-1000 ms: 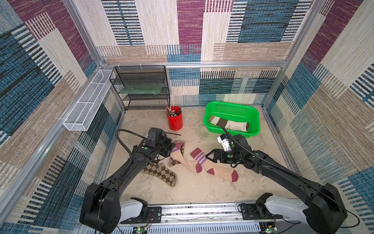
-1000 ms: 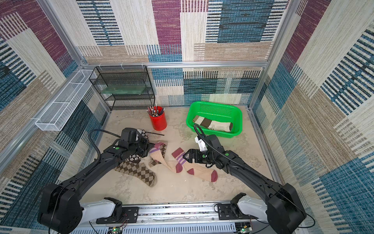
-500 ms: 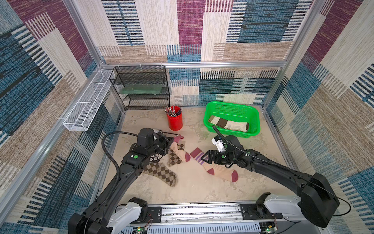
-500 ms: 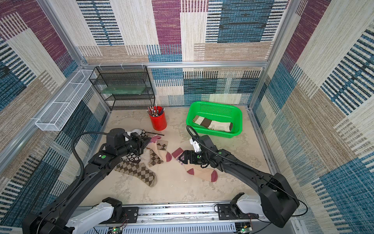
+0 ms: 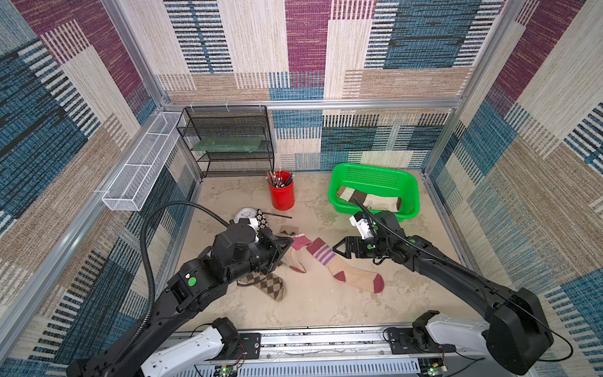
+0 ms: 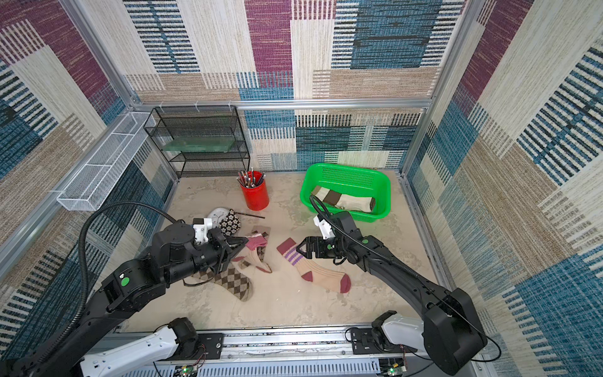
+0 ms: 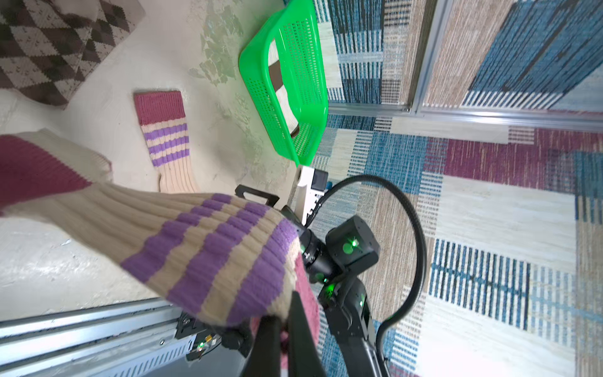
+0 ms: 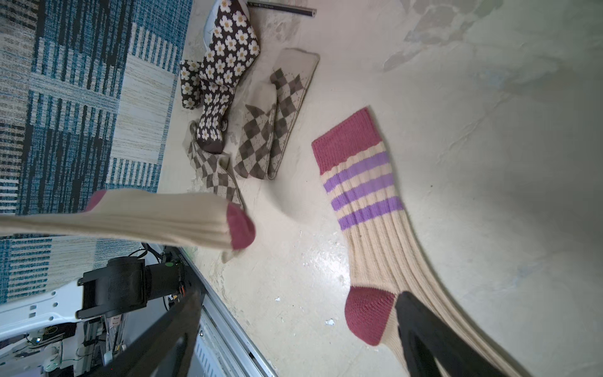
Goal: Place the socks together as a pair
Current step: Place the sock at the center of the board.
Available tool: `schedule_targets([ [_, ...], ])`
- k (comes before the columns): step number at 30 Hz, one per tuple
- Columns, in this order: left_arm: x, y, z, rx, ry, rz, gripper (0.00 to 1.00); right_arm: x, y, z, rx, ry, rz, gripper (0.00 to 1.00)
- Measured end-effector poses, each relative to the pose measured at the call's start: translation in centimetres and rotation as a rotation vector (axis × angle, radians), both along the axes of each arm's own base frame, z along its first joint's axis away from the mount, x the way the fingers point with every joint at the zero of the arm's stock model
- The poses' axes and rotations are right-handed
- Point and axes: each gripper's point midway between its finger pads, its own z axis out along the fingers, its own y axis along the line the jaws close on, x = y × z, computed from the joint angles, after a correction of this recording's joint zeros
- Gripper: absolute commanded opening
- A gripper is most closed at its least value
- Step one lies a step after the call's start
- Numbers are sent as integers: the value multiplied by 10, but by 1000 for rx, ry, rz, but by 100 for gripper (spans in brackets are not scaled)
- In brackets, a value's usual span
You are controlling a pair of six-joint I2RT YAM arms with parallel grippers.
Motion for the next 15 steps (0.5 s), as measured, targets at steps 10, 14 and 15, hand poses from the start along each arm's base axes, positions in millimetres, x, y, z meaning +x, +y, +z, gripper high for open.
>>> schedule_targets([
  [10,16,-30,-78,223,124,56,4,-12,-25,-4,-10,6,-1,95],
  [14,63,-39,-119,267,183,127,4,-14,-31,-4,-11,7,-7,95],
  [15,74,-44,-127,272,192,126,5,-14,-32,-4,-10,10,-8,95],
])
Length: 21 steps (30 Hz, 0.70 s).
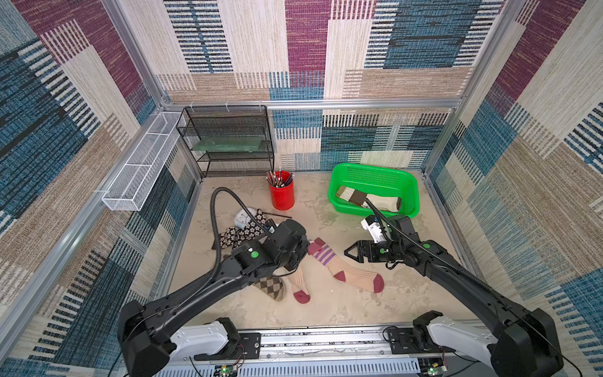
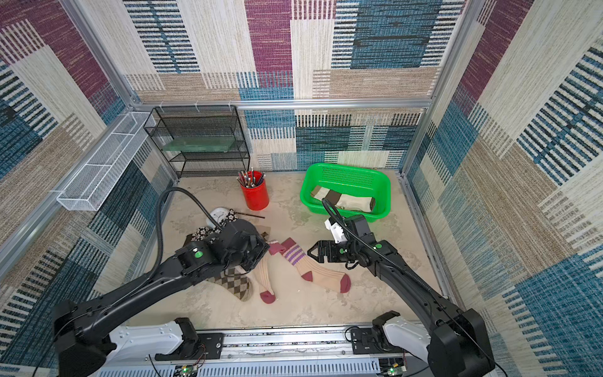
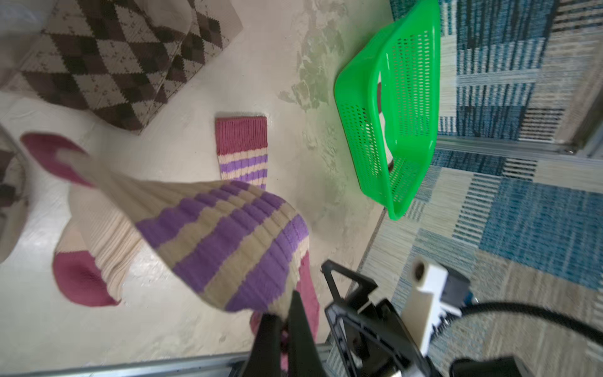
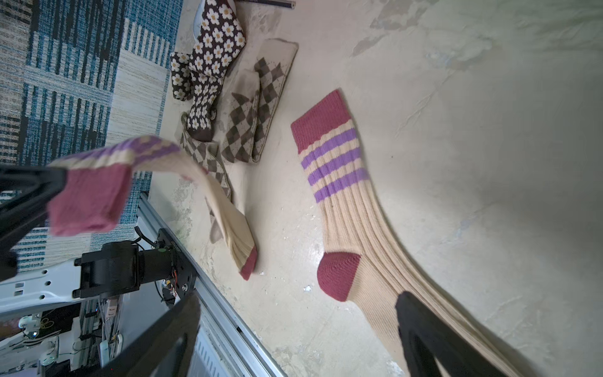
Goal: Place the socks together as a pair
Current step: Place the sock at the center of the board.
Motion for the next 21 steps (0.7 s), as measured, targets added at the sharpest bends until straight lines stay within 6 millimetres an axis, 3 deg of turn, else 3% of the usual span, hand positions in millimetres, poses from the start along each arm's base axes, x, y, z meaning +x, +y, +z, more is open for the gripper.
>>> schedule_targets([
  [6,57,-16,-30,-17,13,-1,9,-1,-2,-1,4,8,-2,95],
  [10,76,-1,-55,-5,30,16,41,-12,5,-9,16,47,25,95],
  [14,77,24,-77,5,78,47,63,-41,29,-16,23,96,125,93],
  [19,69,67,-56,-22,32,98,69,-84,71,-30,-6,193,262,89],
  [21,66,89,-43,-24,2,132,69,-89,82,-39,-36,235,262,88],
])
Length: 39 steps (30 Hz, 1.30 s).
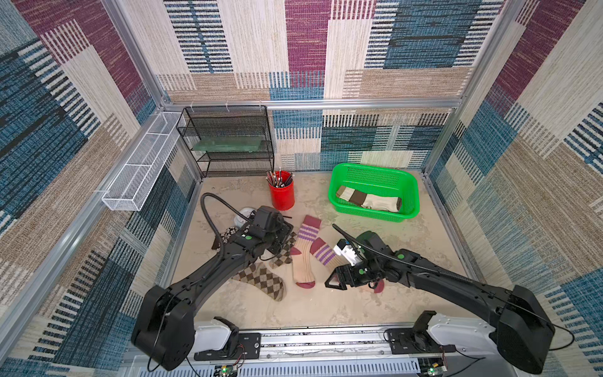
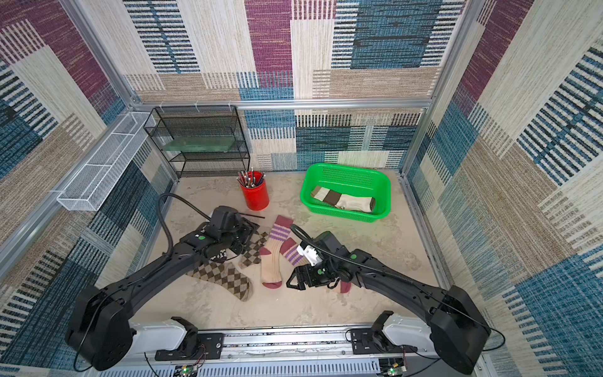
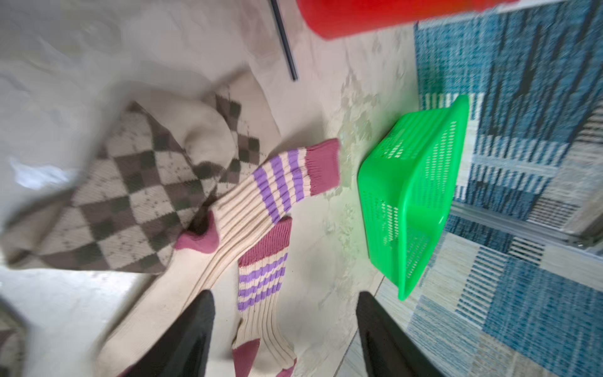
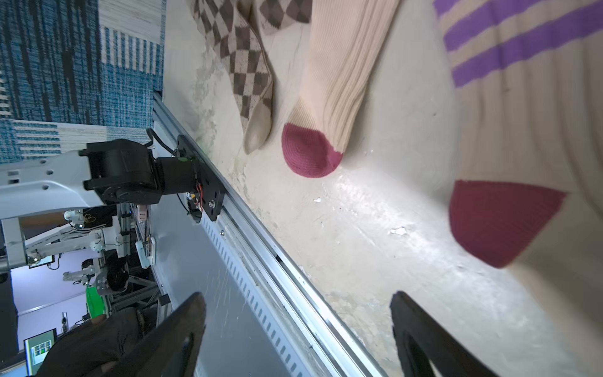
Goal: Place the socks together as a pair
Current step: Place the sock at the center of the board, then pick up the sock at the center of the board.
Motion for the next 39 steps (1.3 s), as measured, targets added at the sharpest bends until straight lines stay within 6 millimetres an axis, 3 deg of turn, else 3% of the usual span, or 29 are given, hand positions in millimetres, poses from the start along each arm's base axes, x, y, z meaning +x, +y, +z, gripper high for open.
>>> schedule_targets([
  [4,-9,30,23,4,-80,7,69,-5,26,-16,-61,65,9,85],
  [9,-15,44,49,94,-208,-105,69,7,64,-27,-125,47,26,84],
  [13,-15,50,61,189,-297,-217,69,17,96,-39,-184,-20,71,78],
  [17,-13,63,62,244,-322,-254,67,24,111,-51,-257,-52,89,70],
  [25,-12,71,56,248,-314,-295,65,33,99,-53,-367,-65,25,67],
  [30,-11,74,50,251,-301,-305,65,40,108,-68,-424,-81,34,44],
  [33,-9,76,52,257,-307,-312,65,29,107,-73,-468,-97,67,32],
  [35,-8,78,53,259,-312,-312,64,21,98,-78,-498,-101,82,28],
  [39,-7,82,52,262,-309,-307,64,15,58,-80,-608,-122,79,26],
])
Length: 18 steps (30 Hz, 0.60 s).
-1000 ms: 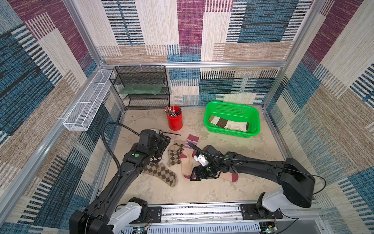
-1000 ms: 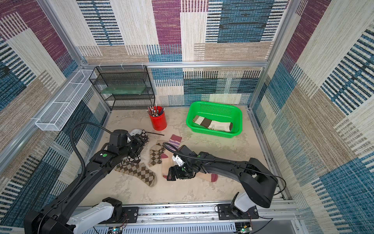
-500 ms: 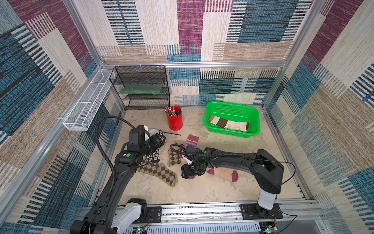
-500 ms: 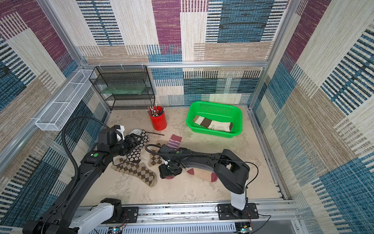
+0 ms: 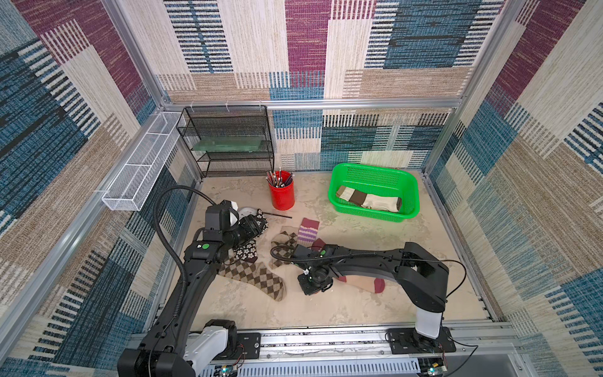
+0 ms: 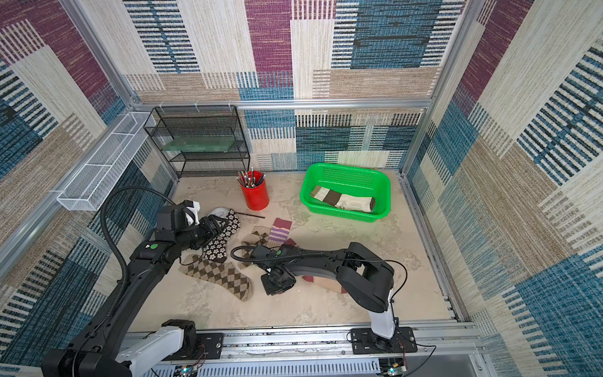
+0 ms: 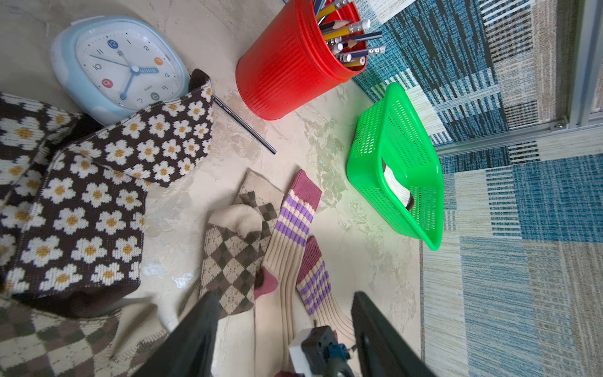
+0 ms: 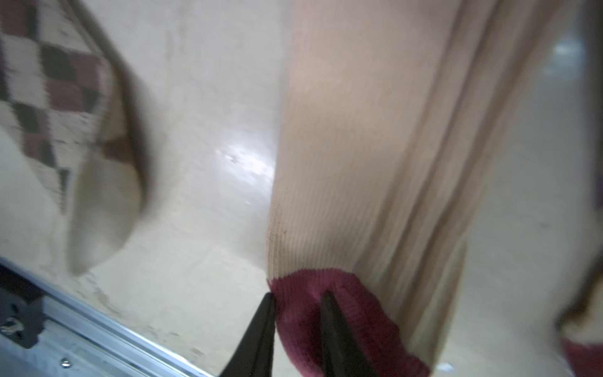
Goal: Place the socks together as a pair
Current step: Pick up the sock at the center of the board.
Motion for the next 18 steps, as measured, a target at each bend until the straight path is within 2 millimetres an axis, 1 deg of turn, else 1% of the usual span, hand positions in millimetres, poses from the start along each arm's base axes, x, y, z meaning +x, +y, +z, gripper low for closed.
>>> schedule_targets([
  [4,1,0,-3,7,5,-9,63,-5,-38,-1,-114,-13,20,27],
  [8,0,-1,-9,9,15,-18,62,0,-78,-5,-250,-25,1,30],
  [11,-1,-3,-9,8,11,-32,62,7,-97,1,-317,-55,-18,35],
  [14,-2,-6,-10,16,8,-49,63,19,-115,9,-378,-96,-63,44],
  [16,-2,-10,-12,20,10,-67,64,22,-123,13,-408,-121,-85,49],
  [18,-4,-20,-15,29,14,-106,66,23,-126,21,-404,-139,-113,54],
])
